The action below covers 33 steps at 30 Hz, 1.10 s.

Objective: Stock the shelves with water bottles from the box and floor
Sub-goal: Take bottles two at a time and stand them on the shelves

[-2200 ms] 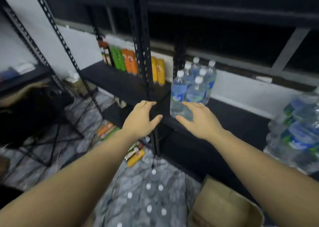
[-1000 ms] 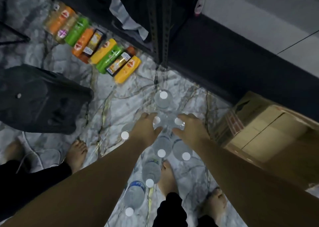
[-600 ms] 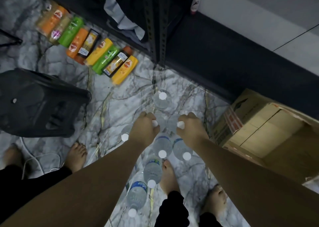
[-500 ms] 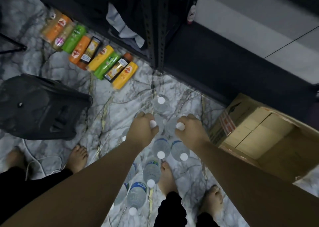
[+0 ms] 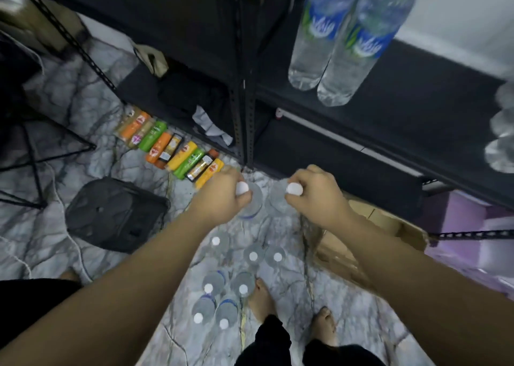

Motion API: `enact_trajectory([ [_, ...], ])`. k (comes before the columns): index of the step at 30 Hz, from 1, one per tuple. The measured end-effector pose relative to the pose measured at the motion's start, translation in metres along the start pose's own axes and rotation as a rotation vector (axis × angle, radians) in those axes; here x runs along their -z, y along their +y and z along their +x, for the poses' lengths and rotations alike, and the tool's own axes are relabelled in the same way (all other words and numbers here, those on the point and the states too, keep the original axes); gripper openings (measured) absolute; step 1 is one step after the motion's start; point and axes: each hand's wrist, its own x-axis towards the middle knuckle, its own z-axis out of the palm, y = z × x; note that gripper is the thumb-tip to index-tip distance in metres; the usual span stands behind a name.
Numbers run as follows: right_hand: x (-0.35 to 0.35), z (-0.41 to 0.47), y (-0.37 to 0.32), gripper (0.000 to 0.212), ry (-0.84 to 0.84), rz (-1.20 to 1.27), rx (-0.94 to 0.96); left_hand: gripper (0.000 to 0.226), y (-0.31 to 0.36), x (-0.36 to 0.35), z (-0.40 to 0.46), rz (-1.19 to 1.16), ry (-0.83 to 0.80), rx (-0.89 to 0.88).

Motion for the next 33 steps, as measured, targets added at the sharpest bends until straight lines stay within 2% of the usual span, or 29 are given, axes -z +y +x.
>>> enact_trajectory([
  [8,0.159,-0.039,-0.117,0.012,0.177,-0.038,0.156,0.023,0.127,0.139,-0.033,0.083,0.152,-0.307],
  [16,0.278,-0.073,-0.187,0.006,0.368,-0.053,0.227,0.022,0.230,0.252,-0.048,0.226,0.244,-0.556],
  [19,0.320,-0.083,-0.209,0.006,0.463,-0.062,0.268,0.026,0.265,0.285,-0.053,0.254,0.292,-0.625],
  [22,0.358,-0.096,-0.230,0.005,0.472,-0.108,0.297,0.033,0.297,0.314,-0.057,0.264,0.314,-0.650],
  [27,0.422,-0.105,-0.261,0.008,0.513,-0.151,0.341,0.031,0.344,0.365,-0.054,0.325,0.389,-0.724],
  [33,0.492,-0.101,-0.302,0.011,0.598,-0.096,0.411,0.033,0.407,0.426,-0.049,0.355,0.520,-0.781],
])
